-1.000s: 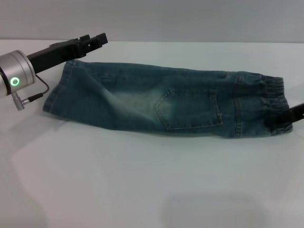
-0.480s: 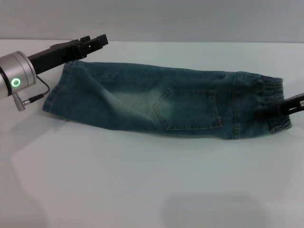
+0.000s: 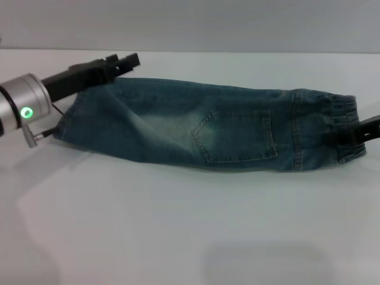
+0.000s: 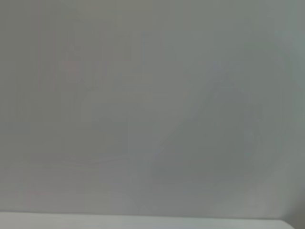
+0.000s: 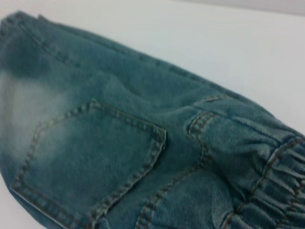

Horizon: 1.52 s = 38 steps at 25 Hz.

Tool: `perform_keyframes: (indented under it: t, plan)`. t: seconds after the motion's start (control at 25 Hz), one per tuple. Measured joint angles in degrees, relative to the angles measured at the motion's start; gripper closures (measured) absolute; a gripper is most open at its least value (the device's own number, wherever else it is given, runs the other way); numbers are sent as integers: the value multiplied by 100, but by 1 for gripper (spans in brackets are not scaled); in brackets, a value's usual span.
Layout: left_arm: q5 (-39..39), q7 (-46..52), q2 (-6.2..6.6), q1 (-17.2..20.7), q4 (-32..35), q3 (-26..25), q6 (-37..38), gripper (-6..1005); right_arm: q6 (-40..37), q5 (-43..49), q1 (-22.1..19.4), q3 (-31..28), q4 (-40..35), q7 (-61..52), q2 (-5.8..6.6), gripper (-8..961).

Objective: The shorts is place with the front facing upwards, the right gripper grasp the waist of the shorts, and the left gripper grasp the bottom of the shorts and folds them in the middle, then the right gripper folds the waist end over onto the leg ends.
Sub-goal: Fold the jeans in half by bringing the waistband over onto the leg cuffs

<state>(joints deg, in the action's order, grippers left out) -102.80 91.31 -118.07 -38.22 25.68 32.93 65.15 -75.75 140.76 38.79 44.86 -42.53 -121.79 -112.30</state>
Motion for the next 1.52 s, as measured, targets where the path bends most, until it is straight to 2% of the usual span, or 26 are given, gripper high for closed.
perform_keyframes:
  t: [0.04,0.24,0.48,0.52,0.96,1.24,1.52]
  plan:
    - [0,-78,-5,-33,-88,0,-23,366,-61,-89,-44,-1,-61,7,2,803]
    - [262,-662,-37,-315,-744,9,-219,367,-737,-289,-188,-24,-692,-72,35,875]
    - [364,-1243,-49,-686,-1372,10,-498,367,-1632,-468,-345,-235,-1943,-394,3,876]
    - [364,-1303,-51,-729,-1447,11,-552,367,-1865,-595,-337,-346,-2222,-469,10,876]
    - [328,-1622,-67,-868,-1901,18,-960,367,-2661,-873,23,-610,-3265,-958,131,879]
    - [323,-1649,-69,-870,-2112,87,-934,367,-2840,-956,481,-612,-3367,-1145,236,880]
    - [322,-1924,-80,-1005,-2528,110,-905,367,-2613,-961,1036,-543,-2814,-1129,190,879]
